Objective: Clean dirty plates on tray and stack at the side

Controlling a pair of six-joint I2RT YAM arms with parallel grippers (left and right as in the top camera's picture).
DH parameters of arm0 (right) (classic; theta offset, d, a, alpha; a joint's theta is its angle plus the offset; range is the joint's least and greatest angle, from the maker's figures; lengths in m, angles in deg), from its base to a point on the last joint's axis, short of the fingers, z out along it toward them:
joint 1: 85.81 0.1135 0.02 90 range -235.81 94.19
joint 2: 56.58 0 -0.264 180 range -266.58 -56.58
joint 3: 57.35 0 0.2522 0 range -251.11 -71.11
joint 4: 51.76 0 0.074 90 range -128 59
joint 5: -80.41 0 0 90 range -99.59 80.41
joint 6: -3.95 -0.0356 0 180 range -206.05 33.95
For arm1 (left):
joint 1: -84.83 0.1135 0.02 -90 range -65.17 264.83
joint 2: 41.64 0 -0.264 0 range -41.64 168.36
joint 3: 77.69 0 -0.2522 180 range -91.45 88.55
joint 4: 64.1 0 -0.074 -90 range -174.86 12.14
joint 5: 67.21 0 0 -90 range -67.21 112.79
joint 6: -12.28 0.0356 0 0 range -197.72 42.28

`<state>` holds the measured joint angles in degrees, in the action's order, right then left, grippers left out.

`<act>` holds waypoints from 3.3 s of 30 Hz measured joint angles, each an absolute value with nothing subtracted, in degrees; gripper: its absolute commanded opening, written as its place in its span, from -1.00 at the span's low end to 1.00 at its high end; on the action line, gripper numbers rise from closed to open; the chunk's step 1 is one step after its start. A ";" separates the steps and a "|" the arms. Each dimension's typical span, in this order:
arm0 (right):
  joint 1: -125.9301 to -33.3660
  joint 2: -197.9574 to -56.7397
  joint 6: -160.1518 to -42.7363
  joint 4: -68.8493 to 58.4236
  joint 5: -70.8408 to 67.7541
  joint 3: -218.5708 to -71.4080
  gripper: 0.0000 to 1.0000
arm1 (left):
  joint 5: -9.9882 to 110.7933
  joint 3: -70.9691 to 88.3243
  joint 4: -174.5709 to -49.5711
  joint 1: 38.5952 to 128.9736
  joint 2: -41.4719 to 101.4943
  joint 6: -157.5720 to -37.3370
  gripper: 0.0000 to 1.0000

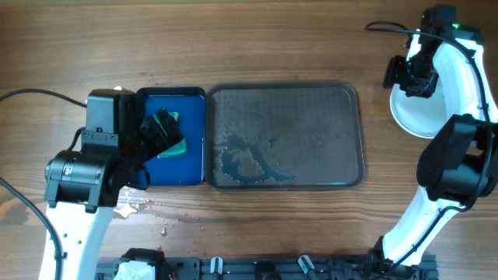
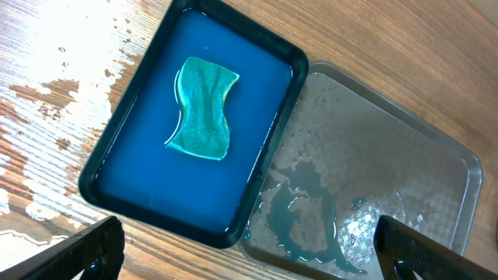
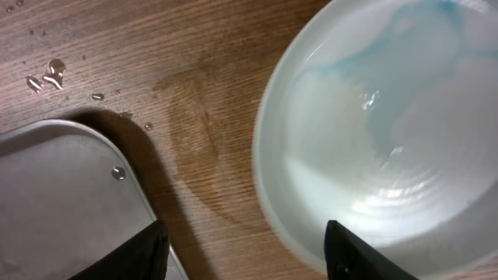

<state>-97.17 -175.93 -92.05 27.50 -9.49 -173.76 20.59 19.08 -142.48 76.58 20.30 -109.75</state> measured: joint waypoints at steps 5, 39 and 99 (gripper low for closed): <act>-97.17 -175.93 -92.05 27.04 -9.31 -173.76 0.40 | 20.59 19.08 -142.48 76.58 20.30 -109.75 1.00; -64.95 -127.38 -84.09 37.18 -14.36 -181.52 0.84 | 17.90 -0.33 -169.87 76.58 -12.25 -95.13 1.00; -85.87 -69.11 -87.32 -12.55 1.61 -118.51 0.99 | 17.73 -0.44 -174.40 76.58 -12.25 -95.13 1.00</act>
